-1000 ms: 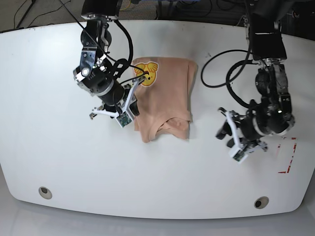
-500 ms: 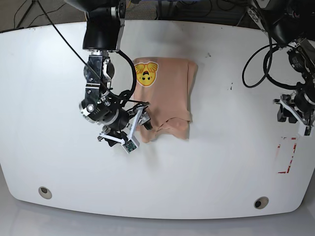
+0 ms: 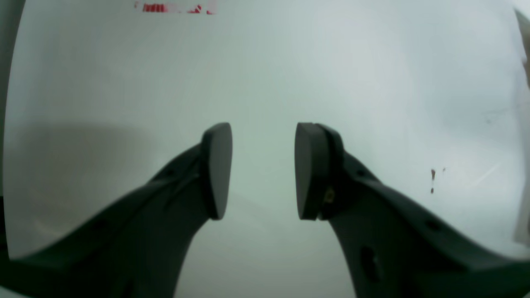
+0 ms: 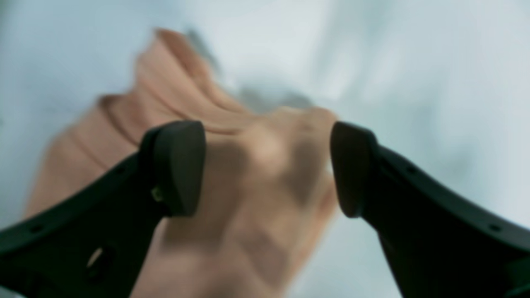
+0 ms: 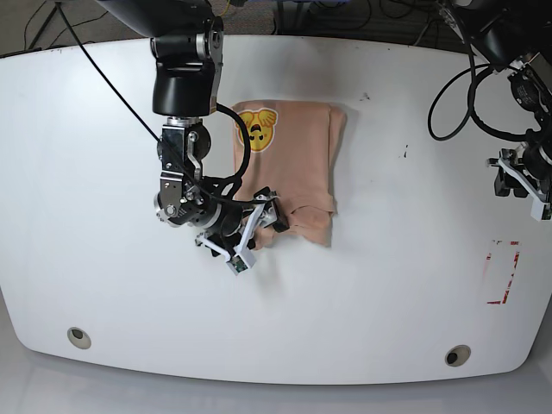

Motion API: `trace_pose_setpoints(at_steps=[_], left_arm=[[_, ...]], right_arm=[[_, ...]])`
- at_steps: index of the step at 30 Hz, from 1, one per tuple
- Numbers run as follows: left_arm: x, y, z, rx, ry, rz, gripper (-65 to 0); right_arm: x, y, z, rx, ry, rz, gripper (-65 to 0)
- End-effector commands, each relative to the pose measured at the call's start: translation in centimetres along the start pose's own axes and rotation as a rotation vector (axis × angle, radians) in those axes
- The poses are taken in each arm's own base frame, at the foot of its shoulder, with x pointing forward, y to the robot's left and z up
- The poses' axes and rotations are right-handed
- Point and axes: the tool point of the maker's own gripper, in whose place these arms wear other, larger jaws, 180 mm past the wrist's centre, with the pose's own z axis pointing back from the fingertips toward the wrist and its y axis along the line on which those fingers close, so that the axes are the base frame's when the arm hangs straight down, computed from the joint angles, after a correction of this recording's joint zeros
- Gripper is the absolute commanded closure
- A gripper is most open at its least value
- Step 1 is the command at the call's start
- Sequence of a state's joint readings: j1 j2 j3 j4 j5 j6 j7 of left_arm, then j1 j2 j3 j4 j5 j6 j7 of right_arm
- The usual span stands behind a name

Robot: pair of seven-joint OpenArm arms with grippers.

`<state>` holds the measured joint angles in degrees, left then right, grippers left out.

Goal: Layout the t-shirt on the table in an organized manner, then fold the t-shirt properly
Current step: 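Release both grippers and smooth the bundle edge with the right gripper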

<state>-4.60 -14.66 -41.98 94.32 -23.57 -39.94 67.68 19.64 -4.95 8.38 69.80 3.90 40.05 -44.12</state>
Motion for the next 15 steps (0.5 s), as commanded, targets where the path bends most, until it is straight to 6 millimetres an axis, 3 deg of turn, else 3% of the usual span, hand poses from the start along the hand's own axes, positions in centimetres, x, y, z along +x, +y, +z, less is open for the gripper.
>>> trace_pose_setpoints(at_steps=[1, 6, 15], left_arm=[[1.43, 0.56, 0.63, 0.012, -0.049, -0.016, -23.9], [1.35, 0.51, 0.6, 0.011, -0.047, -0.015, -23.9], [1.36, 0.29, 0.5, 0.006, -0.046, -0.019, -23.9]], right_arm=[[2.06, -0.37, -0.26, 0.024, -0.056, -0.037, -45.3], [1.43, -0.46, -0.71, 0.054, -0.074, -0.114, -43.4], [1.96, -0.58, -0.45, 0.052, -0.106, -0.121, -8.9]])
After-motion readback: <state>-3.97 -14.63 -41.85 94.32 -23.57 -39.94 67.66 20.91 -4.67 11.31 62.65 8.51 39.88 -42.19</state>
